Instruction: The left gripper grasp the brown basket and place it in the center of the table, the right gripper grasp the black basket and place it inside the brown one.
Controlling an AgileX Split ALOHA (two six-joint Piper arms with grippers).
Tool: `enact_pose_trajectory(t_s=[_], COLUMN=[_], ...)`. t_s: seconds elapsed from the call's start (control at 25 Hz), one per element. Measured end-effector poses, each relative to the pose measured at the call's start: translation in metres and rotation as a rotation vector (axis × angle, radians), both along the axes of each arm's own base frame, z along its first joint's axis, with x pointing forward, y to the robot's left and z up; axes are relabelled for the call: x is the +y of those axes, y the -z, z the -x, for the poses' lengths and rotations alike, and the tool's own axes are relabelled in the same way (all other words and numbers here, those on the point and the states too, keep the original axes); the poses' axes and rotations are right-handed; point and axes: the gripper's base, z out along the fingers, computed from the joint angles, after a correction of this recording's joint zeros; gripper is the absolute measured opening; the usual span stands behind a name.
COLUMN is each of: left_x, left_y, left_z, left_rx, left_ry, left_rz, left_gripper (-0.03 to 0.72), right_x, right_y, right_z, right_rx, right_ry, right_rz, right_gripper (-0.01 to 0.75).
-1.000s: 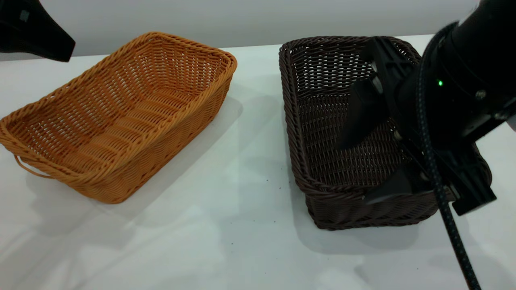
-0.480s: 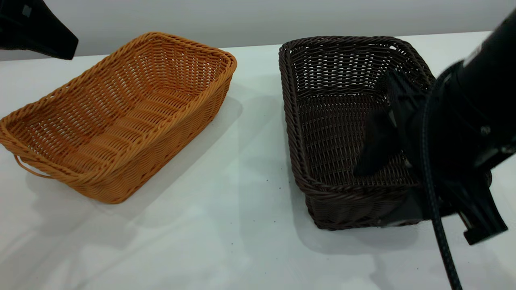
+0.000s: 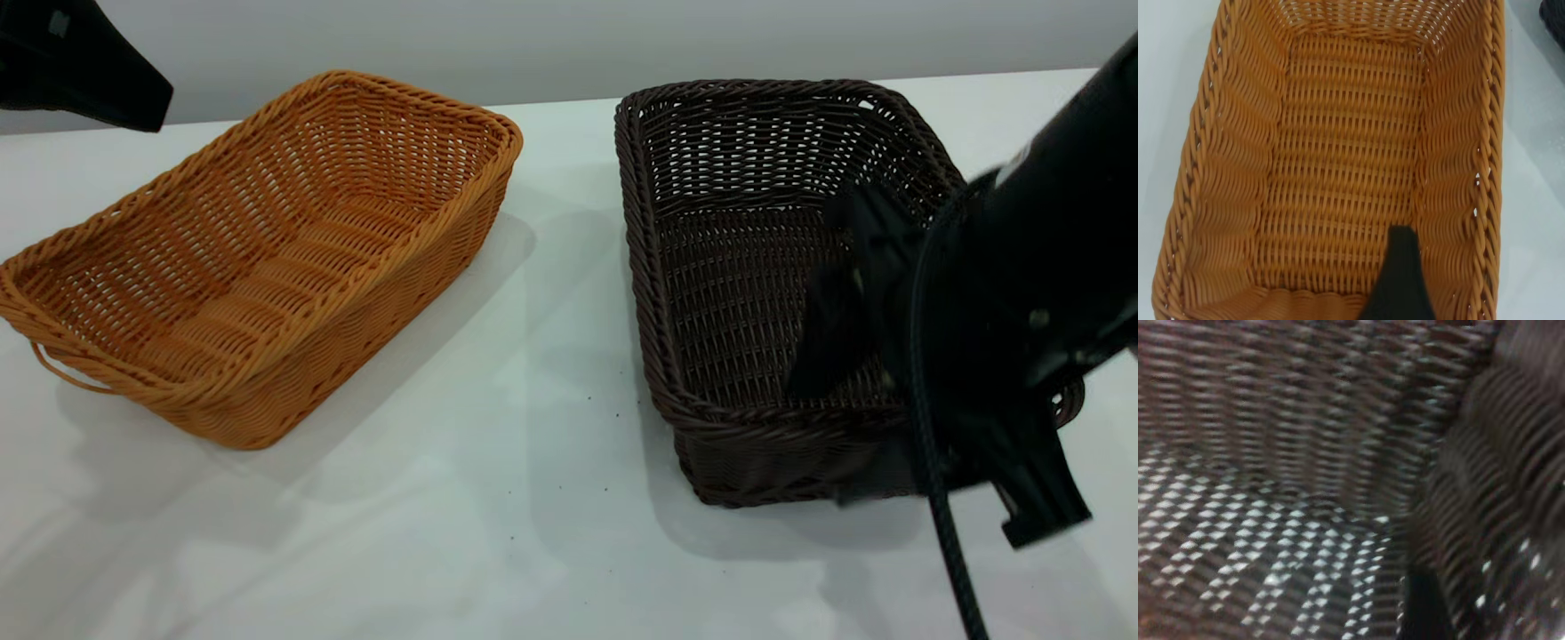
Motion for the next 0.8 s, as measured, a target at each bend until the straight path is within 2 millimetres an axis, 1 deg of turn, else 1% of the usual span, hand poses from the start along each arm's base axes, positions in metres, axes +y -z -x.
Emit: enact_pose_trajectory(t_s=[0.32,0.44,0.68,0.8], left_x=[0.000,-0.001,-0.001,-0.001], left_y=[0.000,0.001,0.001,0.001], left_z=[0.001,0.002,0.002,0.002], left_rx=[0.011,0.022,0.023,0.028], left_ry=[0.005,0.010,0.011,0.013], left_rz=[0.001,0.002,0.001,0.001], left_gripper=[0.530,0.530,0.530,0.530], right_x=[-0.001,-0.001,-0.002,-0.002], right_y=[0.018,0.024,0.025,0.027], right_z=[-0.007,-0.007,-0.011,-0.014], right_rx=[-0.031,-0.017,-0.050,-0.072], right_ry=[0.028,0.029,0.049,0.067], right_rz=[0.037,0.052,0.051,0.052], right_gripper=[0.440,0.440,0.439,0.422])
